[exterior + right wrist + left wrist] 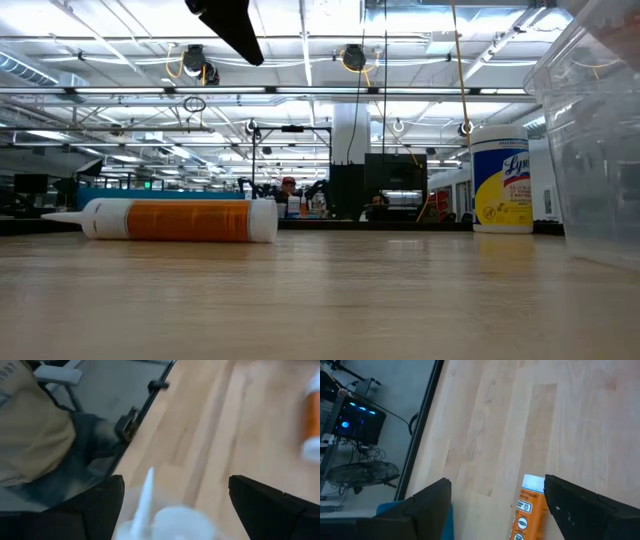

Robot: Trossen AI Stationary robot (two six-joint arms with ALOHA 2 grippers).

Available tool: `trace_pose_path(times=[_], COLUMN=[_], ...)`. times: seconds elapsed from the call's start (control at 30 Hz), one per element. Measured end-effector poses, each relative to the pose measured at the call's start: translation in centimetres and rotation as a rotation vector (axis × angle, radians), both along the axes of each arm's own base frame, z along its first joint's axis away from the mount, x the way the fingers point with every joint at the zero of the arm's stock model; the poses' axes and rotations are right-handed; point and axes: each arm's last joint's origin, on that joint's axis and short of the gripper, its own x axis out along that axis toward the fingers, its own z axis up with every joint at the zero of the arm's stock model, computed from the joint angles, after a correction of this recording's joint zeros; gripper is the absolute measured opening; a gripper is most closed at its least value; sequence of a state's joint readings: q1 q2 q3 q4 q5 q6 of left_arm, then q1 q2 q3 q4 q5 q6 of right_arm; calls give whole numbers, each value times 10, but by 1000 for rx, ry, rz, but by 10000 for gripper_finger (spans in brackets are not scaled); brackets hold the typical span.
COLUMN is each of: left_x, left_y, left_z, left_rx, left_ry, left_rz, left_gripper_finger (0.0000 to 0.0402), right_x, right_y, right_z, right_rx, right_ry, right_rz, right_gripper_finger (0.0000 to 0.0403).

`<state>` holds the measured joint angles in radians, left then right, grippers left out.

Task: Pick & place silicon tubes, Sealant and Lysol wipes
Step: Put the orange sealant into the transparent bin

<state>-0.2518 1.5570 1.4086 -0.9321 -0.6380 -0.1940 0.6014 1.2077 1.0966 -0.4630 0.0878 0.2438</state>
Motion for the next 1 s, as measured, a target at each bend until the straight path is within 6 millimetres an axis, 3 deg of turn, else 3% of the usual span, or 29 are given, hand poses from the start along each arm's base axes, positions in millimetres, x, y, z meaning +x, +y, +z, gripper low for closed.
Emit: trace_pose_path(times=[0.33, 0.77, 1.0], left_x=[0, -25, -37], left_y=[3, 9, 19], left_z=[-9, -87, -113], left_rx=[-28, -42, -212], left_ry=[-11, 149, 259], left_rz=[38, 147, 191], left_gripper_finger=[322, 325, 307], right_x=[11, 30, 38], right_y=[-6, -32, -47], right_z=[12, 8, -7], right_rx=[-257, -319, -290], right_ry=[-266, -258, -267], right_rz=[-81, -96, -74], right_gripper_finger=[333, 333, 333])
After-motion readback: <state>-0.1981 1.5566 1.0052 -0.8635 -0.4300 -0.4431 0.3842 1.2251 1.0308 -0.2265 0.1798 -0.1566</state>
